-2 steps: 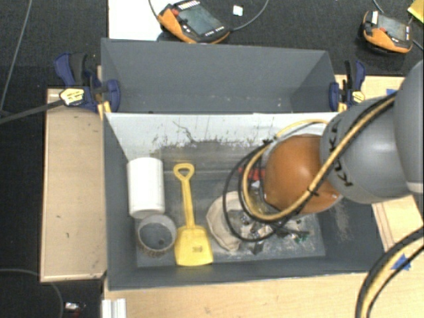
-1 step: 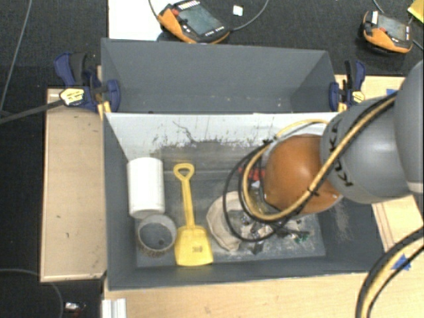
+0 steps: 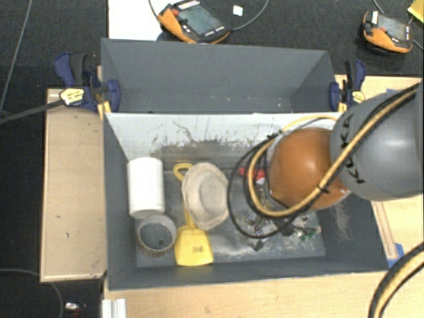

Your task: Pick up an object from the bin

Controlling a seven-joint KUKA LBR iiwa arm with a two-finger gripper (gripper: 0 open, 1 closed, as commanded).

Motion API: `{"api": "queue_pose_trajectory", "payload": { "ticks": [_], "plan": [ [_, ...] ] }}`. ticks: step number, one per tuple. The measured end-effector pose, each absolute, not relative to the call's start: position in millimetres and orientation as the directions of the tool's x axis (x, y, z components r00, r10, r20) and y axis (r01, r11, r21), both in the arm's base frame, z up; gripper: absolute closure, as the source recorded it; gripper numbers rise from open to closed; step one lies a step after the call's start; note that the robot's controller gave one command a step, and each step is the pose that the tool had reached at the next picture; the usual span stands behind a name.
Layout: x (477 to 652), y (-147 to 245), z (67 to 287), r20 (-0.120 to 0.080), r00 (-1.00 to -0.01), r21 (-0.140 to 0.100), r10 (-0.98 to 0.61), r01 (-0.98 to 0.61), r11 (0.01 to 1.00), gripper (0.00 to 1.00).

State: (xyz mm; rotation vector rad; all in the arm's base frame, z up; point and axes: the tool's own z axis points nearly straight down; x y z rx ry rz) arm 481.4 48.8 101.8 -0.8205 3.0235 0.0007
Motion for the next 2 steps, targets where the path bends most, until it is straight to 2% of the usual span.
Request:
{"api": "queue_pose_trajectory", "payload": {
  "ticks": [2],
  "plan": [
    [483.8,49,174,-0.016,-0.865,-0.005,-0.501,-0.501,0.865,1.00]
  ]
}}
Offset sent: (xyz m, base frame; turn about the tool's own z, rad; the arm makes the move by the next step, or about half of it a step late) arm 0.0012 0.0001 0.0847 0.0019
